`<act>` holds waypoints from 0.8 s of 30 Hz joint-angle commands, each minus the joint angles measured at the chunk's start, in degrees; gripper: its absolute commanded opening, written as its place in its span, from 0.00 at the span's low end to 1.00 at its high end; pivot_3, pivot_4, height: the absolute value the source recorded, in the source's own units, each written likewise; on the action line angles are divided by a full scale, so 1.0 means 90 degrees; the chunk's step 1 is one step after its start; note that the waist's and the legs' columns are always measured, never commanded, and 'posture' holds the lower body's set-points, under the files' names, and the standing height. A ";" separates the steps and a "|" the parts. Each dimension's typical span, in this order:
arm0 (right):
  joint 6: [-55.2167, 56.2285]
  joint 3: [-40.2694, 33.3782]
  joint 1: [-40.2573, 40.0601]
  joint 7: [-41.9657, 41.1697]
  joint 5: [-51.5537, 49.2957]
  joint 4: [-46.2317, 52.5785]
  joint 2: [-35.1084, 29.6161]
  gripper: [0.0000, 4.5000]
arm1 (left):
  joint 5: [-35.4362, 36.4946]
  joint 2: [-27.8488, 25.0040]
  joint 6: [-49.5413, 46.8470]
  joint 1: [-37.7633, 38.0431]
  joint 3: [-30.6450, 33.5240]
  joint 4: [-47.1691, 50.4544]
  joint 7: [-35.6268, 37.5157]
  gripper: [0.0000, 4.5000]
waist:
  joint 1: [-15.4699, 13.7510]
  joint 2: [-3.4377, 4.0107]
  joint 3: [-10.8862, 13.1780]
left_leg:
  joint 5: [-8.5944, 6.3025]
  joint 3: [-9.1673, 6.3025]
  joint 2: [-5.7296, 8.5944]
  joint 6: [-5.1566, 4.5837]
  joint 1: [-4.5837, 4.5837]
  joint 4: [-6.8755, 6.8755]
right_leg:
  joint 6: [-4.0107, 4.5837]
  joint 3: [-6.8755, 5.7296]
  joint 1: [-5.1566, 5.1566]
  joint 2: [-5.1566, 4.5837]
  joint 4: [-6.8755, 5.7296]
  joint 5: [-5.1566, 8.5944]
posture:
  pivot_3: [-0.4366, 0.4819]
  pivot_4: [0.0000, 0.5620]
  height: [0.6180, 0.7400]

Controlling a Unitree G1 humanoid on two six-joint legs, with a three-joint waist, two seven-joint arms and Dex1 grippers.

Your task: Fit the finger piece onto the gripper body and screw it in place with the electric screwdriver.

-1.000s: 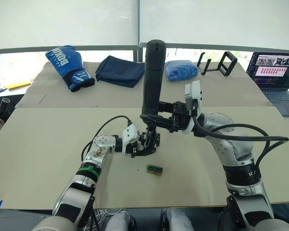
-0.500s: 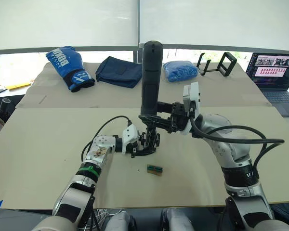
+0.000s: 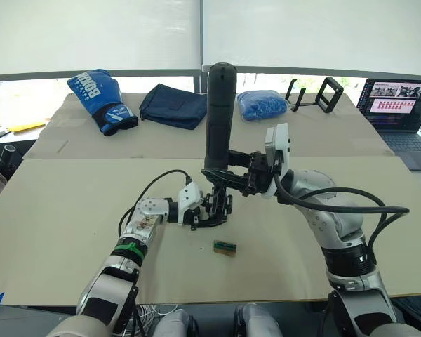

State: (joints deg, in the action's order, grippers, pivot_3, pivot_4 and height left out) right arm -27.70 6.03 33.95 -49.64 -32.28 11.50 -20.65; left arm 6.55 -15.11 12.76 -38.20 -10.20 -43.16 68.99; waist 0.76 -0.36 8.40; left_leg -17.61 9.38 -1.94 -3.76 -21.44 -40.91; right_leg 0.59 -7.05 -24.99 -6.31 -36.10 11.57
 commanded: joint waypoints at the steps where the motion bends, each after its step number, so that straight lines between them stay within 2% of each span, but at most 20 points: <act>1: -0.0371 0.0508 -0.0317 0.0001 0.0263 -0.0235 -0.0021 0.43 | -0.0034 0.0043 0.0042 -0.0038 -0.0004 -0.0016 -0.0016 0.52 | -0.0001 0.0000 -0.0004 | 0.0000 0.0000 0.0000 0.0000 0.0002 0.0001 | 0.0000 0.0000 0.0001 -0.0001 0.0000 0.0000 | 0.48 0.27 1.00; 14: -0.0312 0.0485 -0.0289 -0.0102 0.0283 -0.0159 -0.0096 0.43 | -0.0047 0.0053 0.0034 -0.0014 -0.0019 -0.0008 -0.0023 0.52 | -0.0002 -0.0003 -0.0010 | -0.0001 -0.0003 0.0000 -0.0001 0.0004 0.0003 | 0.0000 0.0000 0.0002 -0.0007 0.0000 0.0000 | 0.48 0.27 1.00; 24: -0.0377 0.0246 0.0227 -0.0193 0.0024 0.0208 -0.0145 0.43 | -0.0071 0.0074 0.0028 0.0010 -0.0021 -0.0034 -0.0085 0.52 | -0.0006 -0.0003 -0.0010 | -0.0003 -0.0005 0.0000 -0.0005 -0.0002 0.0005 | 0.0001 -0.0001 -0.0003 -0.0014 0.0001 0.0000 | 0.48 0.27 1.00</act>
State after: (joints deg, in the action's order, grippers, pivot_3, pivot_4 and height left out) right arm -29.42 6.97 35.72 -50.26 -31.76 12.94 -21.52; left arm 6.39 -14.84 13.22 -38.20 -10.19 -43.34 68.67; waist 0.70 -0.38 8.31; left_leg -17.63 9.33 -1.94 -3.81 -21.48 -40.87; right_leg 0.60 -7.07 -25.03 -6.43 -36.08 11.57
